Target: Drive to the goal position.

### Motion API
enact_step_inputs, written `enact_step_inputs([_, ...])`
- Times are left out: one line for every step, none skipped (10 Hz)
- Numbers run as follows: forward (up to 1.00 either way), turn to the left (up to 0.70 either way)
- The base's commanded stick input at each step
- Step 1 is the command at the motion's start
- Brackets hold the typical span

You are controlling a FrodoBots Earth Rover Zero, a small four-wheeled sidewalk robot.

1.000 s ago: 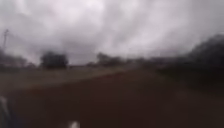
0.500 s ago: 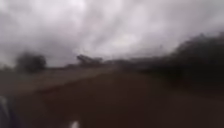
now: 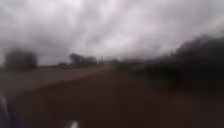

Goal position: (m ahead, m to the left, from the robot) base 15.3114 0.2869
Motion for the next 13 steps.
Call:
enact_step_inputs([0.7, 0.0])
enact_step_inputs([0.7, 0.0])
enact_step_inputs([0.7, 0.0])
enact_step_inputs([0.7, 0.0])
enact_step_inputs([0.7, 0.0])
enact_step_inputs([0.7, 0.0])
enact_step_inputs([0.7, 0.0])
enact_step_inputs([0.7, 0.0])
enact_step_inputs([0.7, 0.0])
enact_step_inputs([0.7, 0.0])
enact_step_inputs([0.7, 0.0])
enact_step_inputs([0.7, 0.0])
enact_step_inputs([0.7, 0.0])
